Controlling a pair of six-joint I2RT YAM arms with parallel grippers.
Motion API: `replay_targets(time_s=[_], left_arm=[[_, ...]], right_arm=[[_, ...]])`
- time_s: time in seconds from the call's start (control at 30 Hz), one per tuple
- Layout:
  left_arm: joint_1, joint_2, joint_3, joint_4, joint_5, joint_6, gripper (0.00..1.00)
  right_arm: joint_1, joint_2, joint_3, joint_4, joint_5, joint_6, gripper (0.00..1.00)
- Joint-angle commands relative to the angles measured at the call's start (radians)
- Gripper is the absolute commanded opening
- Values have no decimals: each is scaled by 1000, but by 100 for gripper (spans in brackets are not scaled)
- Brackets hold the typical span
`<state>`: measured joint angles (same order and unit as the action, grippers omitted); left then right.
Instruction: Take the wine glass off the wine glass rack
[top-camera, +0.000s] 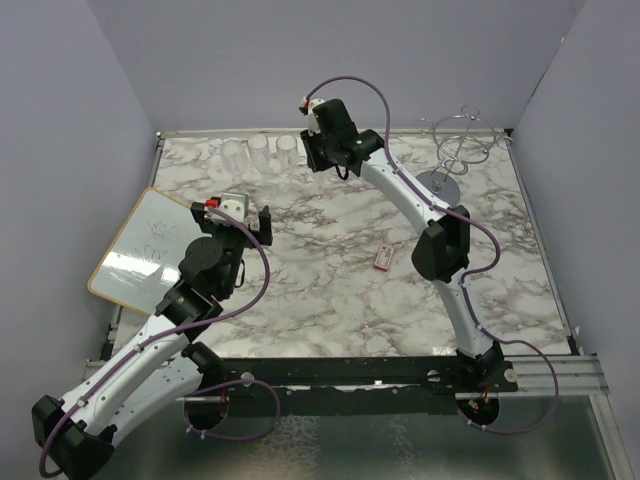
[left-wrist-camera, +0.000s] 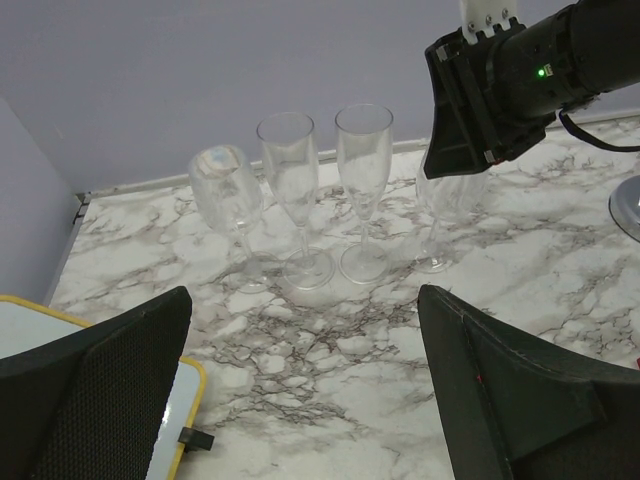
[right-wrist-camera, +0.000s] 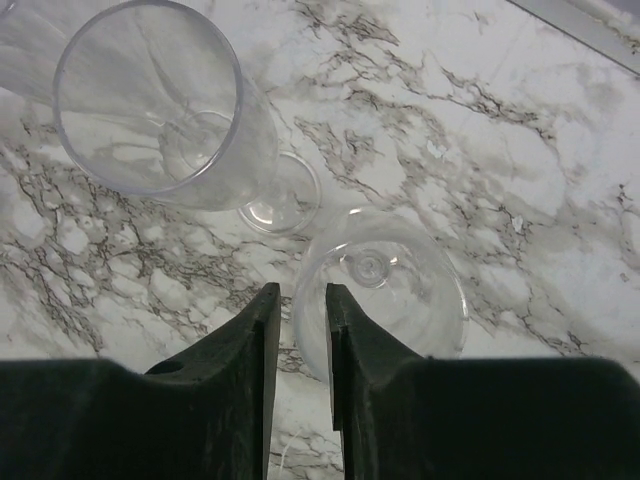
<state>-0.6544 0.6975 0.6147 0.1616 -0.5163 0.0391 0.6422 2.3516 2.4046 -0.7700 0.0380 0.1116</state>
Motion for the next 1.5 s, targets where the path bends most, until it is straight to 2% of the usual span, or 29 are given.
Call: replay_targets(time_s=[0.0, 0.33, 0.43, 0.53, 0.67, 0.9, 1.0, 1.13, 1.23, 1.33, 1.47], left_arm=[[7, -6, 18, 4, 12, 1, 97], [7, 12, 18, 1, 17, 4, 97], [7, 30, 23, 0, 19, 2, 97], [12, 58, 33, -6, 23, -9, 98], [33, 105, 51, -14, 49, -39, 99], [115, 201, 112, -26, 156, -157, 99], [173, 237, 169, -38, 209, -223, 99], [207, 261, 296, -66, 233, -290, 99], [207, 248, 409, -85, 242, -295, 99], [208, 211, 509, -92, 256, -268, 99], [208, 147, 566, -66, 241, -221, 99]], right_arm=[[5, 12, 66, -5, 7, -9, 29], [5, -98, 83, 12, 55, -87, 58], [3, -206, -17, 53, 85, -124, 67], [-3, -355, -208, 163, 119, -165, 76], [-51, -564, -476, 299, 111, -164, 80], [-213, -1005, -991, 605, -5, -94, 86], [-248, -1177, -1132, 680, 21, -68, 90], [-250, -1396, -1246, 722, 83, -16, 95], [-250, -1524, -1295, 734, 41, 0, 99], [-250, -1607, -1280, 678, 16, -1, 99], [-250, -1668, -1258, 607, 31, 17, 99]])
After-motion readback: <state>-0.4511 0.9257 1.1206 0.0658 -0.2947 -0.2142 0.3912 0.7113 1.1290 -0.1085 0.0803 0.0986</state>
